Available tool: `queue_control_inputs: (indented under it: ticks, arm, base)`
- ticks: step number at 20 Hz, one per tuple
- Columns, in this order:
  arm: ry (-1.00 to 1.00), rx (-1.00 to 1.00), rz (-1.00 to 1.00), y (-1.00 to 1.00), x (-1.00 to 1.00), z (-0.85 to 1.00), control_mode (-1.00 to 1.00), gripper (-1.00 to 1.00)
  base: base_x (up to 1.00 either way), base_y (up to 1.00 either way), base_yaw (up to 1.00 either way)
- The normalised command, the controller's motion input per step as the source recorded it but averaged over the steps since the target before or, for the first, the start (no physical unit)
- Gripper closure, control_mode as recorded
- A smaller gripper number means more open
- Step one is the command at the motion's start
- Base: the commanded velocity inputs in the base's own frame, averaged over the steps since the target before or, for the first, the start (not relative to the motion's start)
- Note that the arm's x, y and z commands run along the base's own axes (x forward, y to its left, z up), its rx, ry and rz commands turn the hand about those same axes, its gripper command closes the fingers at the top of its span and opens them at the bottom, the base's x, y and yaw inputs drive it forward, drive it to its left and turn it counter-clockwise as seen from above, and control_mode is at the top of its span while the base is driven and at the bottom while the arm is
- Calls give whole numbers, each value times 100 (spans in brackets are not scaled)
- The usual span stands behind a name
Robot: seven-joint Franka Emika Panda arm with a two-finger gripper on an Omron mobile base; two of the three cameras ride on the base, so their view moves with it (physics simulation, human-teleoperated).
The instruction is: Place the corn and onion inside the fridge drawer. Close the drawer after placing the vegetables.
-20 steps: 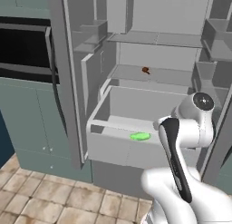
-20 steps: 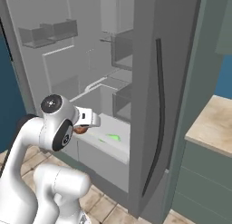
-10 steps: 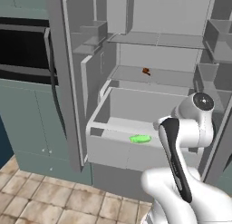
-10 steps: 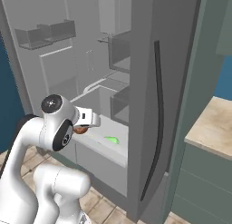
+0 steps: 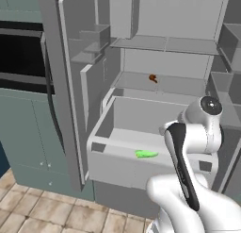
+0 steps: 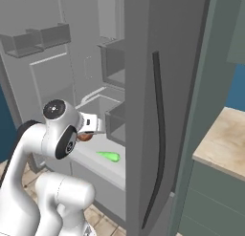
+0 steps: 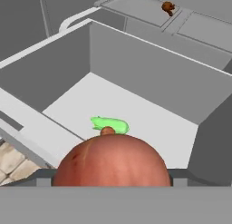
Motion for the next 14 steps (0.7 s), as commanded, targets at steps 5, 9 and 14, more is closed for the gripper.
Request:
queue_control_inputs:
  ticks: [5,9,14]
  arm:
    - [1,0,0,0,8,-4,-100,100]
    - [10,-9,0,12,54,-14,-100,100]
    - [38,-13,0,17,82,-49,-100,100]
  base:
    - [8,0,0]
    - [0,0,0]
    - [0,0,0]
